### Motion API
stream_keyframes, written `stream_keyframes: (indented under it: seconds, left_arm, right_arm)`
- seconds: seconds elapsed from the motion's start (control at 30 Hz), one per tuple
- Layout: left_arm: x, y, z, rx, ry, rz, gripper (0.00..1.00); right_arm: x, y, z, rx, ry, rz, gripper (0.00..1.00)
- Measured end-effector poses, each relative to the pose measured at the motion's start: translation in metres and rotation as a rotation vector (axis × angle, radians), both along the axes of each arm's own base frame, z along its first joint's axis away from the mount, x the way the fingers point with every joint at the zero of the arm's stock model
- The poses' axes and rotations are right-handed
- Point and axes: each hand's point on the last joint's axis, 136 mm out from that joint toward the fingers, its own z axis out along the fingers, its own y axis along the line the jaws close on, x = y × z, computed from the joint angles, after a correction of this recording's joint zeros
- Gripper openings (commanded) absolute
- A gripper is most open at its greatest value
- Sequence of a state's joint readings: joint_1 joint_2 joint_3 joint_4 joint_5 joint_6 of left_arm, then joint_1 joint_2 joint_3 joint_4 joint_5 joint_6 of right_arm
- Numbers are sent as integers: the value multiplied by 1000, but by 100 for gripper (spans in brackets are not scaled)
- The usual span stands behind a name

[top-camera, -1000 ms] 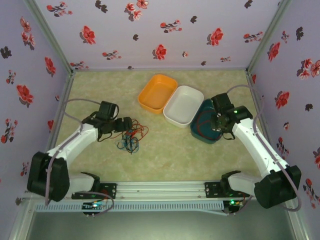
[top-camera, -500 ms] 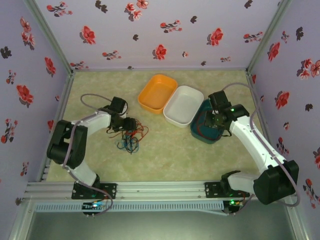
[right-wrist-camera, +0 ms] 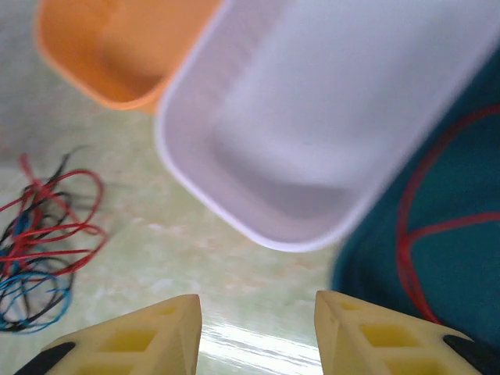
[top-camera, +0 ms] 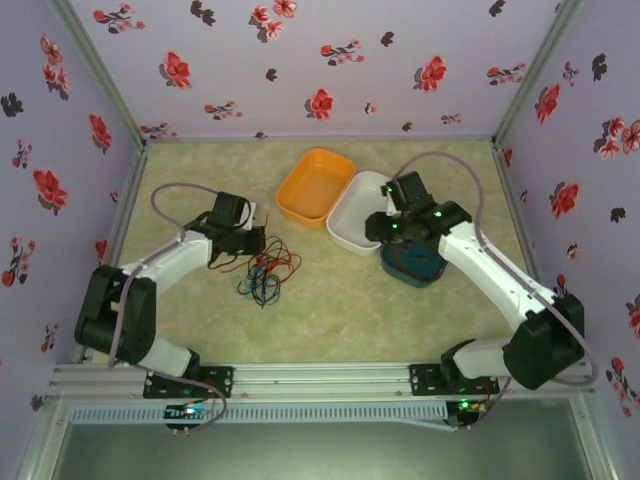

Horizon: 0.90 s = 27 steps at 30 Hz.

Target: Untangle the cables

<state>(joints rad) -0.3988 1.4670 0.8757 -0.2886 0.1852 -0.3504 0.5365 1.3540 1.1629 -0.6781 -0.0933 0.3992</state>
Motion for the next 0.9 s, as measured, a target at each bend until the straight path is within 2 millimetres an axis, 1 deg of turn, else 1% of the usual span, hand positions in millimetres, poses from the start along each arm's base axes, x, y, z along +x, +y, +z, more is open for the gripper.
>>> stream_keyframes:
  seconds: [0.17, 0.3, 0.37, 0.47, 0.6, 0.7, 0.77, 0.83, 0.9]
  left_arm:
    - [-11, -11, 25, -47, -89, -60, 0]
    - [-19, -11, 40, -74, -130, -74, 0]
    - [-22, -11, 48, -92, -153, -82, 0]
    - [-28, -12, 62, -122, -196, -101, 0]
    - [-35, -12, 81, -153, -250, -114, 0]
    - [-42, -13, 98, -186, -289, -131, 0]
    - [-48, -15, 111, -216, -317, -149, 0]
    - [-54, -15, 127, -244, -354, -165, 0]
    - [-59, -15, 148, -273, -403, -178, 0]
  right_arm:
    - [-3, 59, 2, 46, -22, 183, 43]
    - [-7, 101, 3, 103, -32, 295, 43]
    - [-7, 117, -2, 127, -27, 332, 43]
    - [-7, 140, -15, 153, -6, 378, 42]
    - [-5, 160, -37, 157, 37, 409, 40]
    - [-5, 168, -51, 145, 62, 420, 40]
    - [-5, 169, -56, 139, 72, 421, 40]
    - [-5, 170, -57, 137, 72, 419, 40]
    - [-3, 170, -56, 134, 65, 415, 41]
